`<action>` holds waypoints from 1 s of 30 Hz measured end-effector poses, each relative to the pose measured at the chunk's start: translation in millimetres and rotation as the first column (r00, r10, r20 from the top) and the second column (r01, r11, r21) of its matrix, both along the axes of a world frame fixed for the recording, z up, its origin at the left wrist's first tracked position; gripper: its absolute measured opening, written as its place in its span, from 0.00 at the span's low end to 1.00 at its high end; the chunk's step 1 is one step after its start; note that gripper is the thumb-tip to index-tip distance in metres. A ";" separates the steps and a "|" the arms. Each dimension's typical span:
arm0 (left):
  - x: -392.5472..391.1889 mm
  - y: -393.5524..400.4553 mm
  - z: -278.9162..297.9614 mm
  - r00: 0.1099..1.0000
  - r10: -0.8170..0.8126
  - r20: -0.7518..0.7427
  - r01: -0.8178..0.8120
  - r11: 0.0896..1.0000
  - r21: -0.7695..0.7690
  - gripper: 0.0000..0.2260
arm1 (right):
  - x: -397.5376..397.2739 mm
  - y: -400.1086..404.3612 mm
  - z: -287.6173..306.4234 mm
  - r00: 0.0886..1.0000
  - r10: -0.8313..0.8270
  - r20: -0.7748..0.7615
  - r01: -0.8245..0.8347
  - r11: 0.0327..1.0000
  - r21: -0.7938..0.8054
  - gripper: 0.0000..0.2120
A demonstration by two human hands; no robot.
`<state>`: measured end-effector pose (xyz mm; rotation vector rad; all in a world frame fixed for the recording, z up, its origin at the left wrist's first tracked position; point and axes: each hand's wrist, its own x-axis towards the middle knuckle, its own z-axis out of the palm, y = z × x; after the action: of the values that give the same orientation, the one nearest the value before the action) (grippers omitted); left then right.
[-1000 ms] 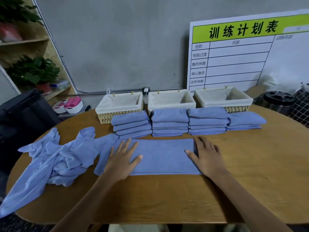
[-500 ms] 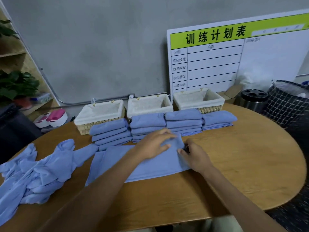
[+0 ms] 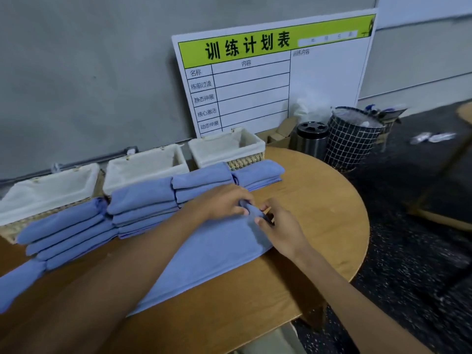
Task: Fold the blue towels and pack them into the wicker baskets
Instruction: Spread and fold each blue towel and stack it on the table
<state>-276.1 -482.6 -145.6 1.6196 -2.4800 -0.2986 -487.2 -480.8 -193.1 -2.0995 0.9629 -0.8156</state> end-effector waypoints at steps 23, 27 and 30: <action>147.3 244.6 29.7 0.882 0.387 -0.270 -0.435 0.888 -0.148 0.06 | 171.6 163.3 40.3 0.930 0.362 0.069 -0.351 0.926 -0.137 0.06; 159.3 266.1 -7.1 0.866 0.457 -0.204 -0.469 0.883 -0.010 0.18 | 185.9 178.2 14.7 0.879 0.461 -0.119 -0.472 0.877 -0.092 0.11; 158.8 269.0 -21.2 0.828 0.535 -0.169 -0.554 0.826 -0.099 0.20 | 174.8 169.9 20.4 0.901 0.435 -0.001 -0.434 0.899 -0.059 0.16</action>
<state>-117.3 -213.6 -166.7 2.0706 -1.7824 -0.1356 -312.4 -310.9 -172.7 -2.2376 0.4328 -0.6267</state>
